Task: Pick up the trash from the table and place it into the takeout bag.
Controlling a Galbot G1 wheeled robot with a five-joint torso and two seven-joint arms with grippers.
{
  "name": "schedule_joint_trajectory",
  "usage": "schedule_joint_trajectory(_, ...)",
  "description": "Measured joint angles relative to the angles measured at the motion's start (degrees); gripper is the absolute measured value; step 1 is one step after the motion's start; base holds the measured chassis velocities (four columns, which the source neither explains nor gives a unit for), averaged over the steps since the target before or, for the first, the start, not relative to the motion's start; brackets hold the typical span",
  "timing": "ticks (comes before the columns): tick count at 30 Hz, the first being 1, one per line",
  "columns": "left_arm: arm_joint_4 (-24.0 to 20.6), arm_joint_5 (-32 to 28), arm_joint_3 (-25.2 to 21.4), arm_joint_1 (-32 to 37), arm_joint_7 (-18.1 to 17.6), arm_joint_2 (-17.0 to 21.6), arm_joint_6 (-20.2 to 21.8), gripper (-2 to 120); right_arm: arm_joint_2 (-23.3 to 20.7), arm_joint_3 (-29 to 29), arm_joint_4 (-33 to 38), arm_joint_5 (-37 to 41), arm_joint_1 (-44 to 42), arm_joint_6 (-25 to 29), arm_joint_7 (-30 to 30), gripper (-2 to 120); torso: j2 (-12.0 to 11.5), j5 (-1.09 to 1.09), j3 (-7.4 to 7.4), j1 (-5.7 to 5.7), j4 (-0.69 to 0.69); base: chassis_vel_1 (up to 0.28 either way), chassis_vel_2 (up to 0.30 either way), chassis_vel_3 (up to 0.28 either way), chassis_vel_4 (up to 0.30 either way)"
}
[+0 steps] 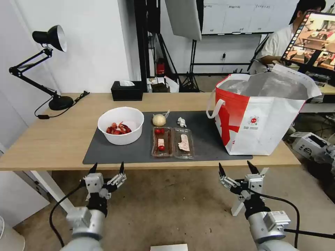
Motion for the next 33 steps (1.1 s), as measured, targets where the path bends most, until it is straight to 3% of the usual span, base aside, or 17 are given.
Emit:
schedule_joint_trajectory(7, -0.3, -6.3, 1.0, -3.2, -4.6, 2.3, 5.1, 100, -3.9, 0.8, -0.2, 6.0, 2.5, -3.8, 0.3, 100, 0.0, 0.02, 0.0, 0.0, 0.01, 0.0, 0.0, 0.0, 0.0)
schedule_joint_trajectory(9, -0.5, -11.2, 1.8, -5.7, -8.3, 4.2, 9.2, 100, -6.9, 1.6, -0.5, 11.2, 4.7, -7.2, 0.7, 100, 0.0, 0.02, 0.0, 0.0, 0.01, 0.0, 0.0, 0.0, 0.0)
schedule_joint_trajectory(12, -1.0, -14.6, 2.3, -7.3, -11.2, 6.0, 12.0, 100, -10.5, 2.6, -0.9, 17.2, 7.3, -11.1, 1.2, 100, 0.0, 0.03, 0.0, 0.0, 0.0, 0.0, 0.0, 0.0, 0.0)
schedule_joint_trajectory(19, -1.3, -14.3, 2.2, -6.9, -11.3, 6.3, 12.0, 100, -15.6, 4.0, -1.3, 25.6, 10.9, -16.6, 1.9, 100, 0.0, 0.02, 0.0, 0.0, 0.02, 0.0, 0.0, 0.0, 0.0)
schedule_joint_trajectory(33, -1.4, -13.6, 2.0, -6.3, -11.0, 6.3, 11.6, 100, -14.0, 1.2, -2.2, 33.2, 11.6, -16.0, 5.2, 100, 0.0, 0.02, 0.0, 0.0, 0.01, 0.0, 0.0, 0.0, 0.0)
